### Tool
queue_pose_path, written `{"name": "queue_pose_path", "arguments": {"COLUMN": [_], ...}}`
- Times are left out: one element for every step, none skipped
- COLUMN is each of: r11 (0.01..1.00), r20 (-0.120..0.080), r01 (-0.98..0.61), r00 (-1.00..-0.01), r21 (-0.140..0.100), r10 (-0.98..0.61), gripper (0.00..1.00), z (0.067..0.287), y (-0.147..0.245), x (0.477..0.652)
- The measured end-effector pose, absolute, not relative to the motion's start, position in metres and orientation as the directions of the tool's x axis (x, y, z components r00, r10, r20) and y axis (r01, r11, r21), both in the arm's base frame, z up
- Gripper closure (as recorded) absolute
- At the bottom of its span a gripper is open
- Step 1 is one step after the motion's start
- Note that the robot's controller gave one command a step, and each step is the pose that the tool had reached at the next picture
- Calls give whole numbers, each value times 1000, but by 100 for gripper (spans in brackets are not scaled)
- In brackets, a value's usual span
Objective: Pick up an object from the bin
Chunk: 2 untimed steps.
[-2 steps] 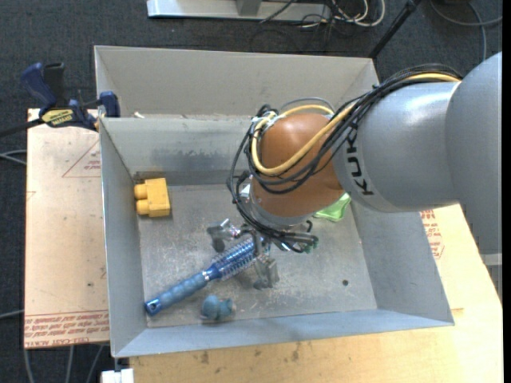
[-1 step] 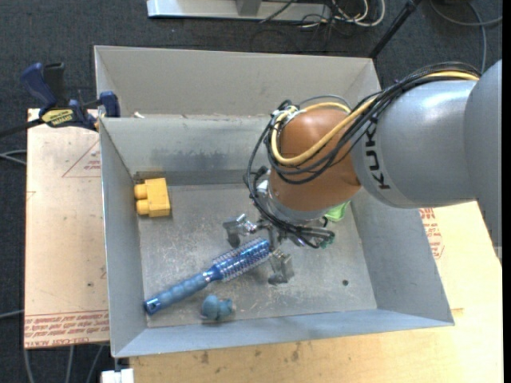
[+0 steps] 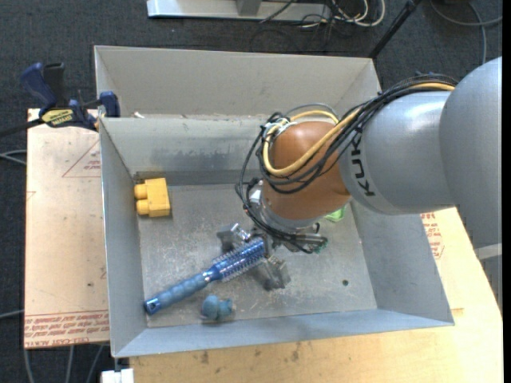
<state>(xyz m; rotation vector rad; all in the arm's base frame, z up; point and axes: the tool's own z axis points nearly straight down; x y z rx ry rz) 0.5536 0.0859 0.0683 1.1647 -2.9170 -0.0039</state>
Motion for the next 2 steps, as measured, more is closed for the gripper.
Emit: {"name": "queue_pose_path", "arguments": {"r11": [727,729], "r20": [-2,-5], "r01": [-687,-685], "r00": [-727,-729], "r21": [2,0], "r10": [-687,-685], "gripper": [0,100], "z": [69,68], "y": [87,87], "x": [554,555]}}
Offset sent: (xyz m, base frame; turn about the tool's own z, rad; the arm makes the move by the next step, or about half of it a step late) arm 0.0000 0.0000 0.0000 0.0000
